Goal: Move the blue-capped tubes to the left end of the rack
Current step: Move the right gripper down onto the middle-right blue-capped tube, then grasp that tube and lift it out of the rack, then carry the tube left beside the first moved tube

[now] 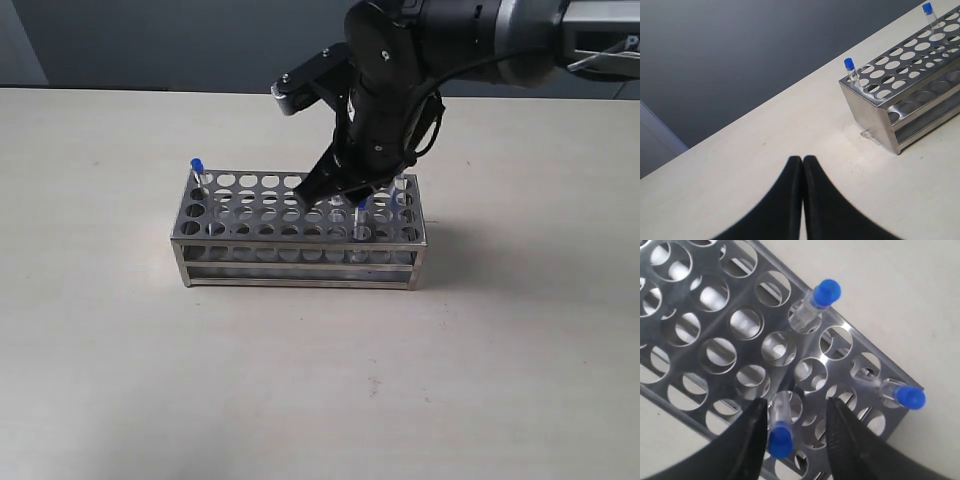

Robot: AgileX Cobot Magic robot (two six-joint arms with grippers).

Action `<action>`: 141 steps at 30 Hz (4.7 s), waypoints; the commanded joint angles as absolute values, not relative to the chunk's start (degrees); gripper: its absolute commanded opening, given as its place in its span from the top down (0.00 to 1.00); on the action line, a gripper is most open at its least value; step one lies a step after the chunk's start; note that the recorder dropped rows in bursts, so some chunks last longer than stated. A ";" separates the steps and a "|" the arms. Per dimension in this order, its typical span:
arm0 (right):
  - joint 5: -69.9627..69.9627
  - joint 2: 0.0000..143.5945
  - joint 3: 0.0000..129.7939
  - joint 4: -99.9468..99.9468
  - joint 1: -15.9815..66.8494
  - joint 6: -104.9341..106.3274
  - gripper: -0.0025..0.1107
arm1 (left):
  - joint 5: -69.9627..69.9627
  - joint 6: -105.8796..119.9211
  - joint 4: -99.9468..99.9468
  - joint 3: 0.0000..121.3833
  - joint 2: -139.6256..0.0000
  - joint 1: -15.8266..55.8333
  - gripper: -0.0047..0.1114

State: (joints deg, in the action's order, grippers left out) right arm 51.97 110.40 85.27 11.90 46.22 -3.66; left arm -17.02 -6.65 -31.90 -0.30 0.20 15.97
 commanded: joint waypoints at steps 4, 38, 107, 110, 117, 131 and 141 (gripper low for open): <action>49.97 112.96 85.09 11.33 45.06 -3.62 0.64 | -16.71 -6.93 -31.76 0.00 0.00 16.18 0.95; 58.12 112.07 107.22 -10.25 47.47 16.55 0.98 | -16.60 -6.93 -31.87 0.00 0.00 16.18 0.95; 69.96 130.84 132.29 -11.43 50.39 18.43 0.98 | -16.61 -6.93 -31.88 0.00 0.00 16.18 0.95; 69.96 129.96 132.29 -12.04 50.39 18.43 0.98 | -16.61 -6.93 -31.88 0.00 0.00 16.18 0.95; 69.96 128.95 132.29 -12.17 50.39 16.92 0.98 | -16.61 -6.93 -31.88 0.00 0.00 16.18 0.95; 69.96 127.98 127.00 -13.32 50.48 14.36 0.98 | -16.61 -6.93 -31.88 0.00 0.00 16.18 0.95; 69.96 122.26 126.49 -8.51 53.52 14.36 0.98 | -16.72 -6.93 -31.78 0.00 0.00 16.18 0.95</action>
